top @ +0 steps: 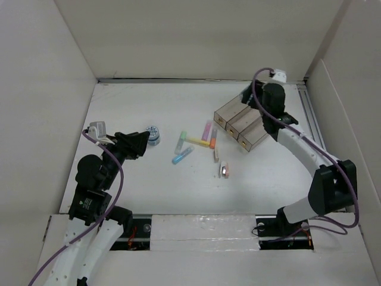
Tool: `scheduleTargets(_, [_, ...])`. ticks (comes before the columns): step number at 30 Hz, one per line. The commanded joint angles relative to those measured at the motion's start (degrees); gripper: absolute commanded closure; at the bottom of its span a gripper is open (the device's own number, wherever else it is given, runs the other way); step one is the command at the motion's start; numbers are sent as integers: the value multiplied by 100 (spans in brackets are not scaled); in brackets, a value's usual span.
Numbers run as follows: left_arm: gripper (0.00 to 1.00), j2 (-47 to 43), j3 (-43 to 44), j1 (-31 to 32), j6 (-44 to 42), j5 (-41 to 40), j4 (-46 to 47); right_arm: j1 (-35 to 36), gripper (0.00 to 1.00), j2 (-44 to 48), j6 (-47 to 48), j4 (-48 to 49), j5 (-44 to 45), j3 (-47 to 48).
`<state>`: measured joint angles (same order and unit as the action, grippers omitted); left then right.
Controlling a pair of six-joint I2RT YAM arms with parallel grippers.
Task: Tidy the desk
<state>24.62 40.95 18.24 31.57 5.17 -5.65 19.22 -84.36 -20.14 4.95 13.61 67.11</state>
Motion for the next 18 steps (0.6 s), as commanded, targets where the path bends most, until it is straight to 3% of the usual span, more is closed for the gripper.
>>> scheduleTargets(1, [50, -27, 10, -22, -11, 168, 284, -690, 49, 183, -675, 260, 117, -513])
scheduleTargets(8, [50, -10, -43, -22, 7, 230, 310, -1710, 49, 25, -965, 191, -51, -743])
scheduleTargets(18, [50, 60, 10, -22, -2, 274, 301, -1984, 49, -450, -1203, 164, -33, -814])
